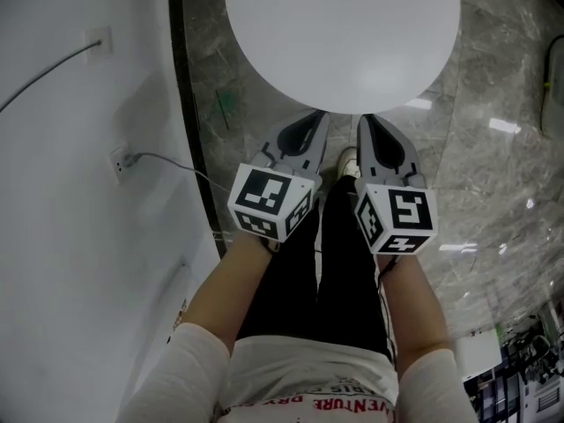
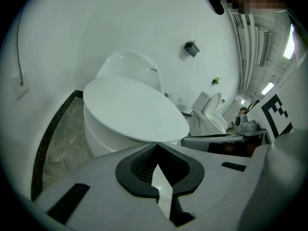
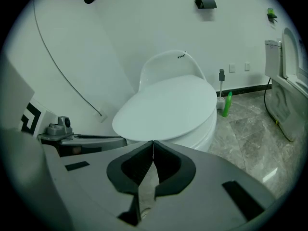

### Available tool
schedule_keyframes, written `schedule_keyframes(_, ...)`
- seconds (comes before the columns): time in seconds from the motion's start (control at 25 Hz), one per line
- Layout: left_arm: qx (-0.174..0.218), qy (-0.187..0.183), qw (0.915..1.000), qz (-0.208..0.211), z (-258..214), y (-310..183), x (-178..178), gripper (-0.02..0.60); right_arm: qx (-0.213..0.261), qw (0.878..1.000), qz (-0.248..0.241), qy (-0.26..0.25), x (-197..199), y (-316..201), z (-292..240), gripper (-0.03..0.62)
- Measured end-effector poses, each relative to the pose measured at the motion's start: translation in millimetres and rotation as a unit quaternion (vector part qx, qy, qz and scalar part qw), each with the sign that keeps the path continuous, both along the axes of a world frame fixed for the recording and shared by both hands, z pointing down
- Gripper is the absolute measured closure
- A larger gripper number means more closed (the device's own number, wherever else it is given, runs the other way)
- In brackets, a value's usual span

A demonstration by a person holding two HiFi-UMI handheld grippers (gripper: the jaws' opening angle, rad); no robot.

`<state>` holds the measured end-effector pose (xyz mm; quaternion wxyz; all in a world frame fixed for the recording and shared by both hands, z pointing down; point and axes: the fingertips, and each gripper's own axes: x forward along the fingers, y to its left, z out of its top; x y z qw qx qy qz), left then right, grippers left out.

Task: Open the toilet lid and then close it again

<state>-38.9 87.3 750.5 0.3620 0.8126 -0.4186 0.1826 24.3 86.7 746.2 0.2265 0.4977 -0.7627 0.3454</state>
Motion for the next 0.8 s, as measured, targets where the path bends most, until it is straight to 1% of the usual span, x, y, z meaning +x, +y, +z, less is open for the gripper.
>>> schedule_keyframes(0.2, 0.040, 0.003, 0.9991, 0.012, -62, -11, 2, 0.578, 0.038, 0.999, -0.010, 0.011, 1, -10, -62, 0.582)
schedule_keyframes(0.32, 0.065, 0.010, 0.9978, 0.007, -106, -22, 0, 0.578, 0.061, 0.998, -0.008, 0.016, 0, -21, -105, 0.582)
schedule_keyframes(0.6, 0.114, 0.028, 0.9931, -0.005, -193, -70, 4, 0.578, 0.099, 0.994, 0.005, 0.042, 4, -68, -191, 0.582)
schedule_keyframes(0.8, 0.151, 0.033, 0.9880, 0.008, -244, -108, 8, 0.578, 0.133, 0.990, 0.019, 0.049, 8, -106, -242, 0.582)
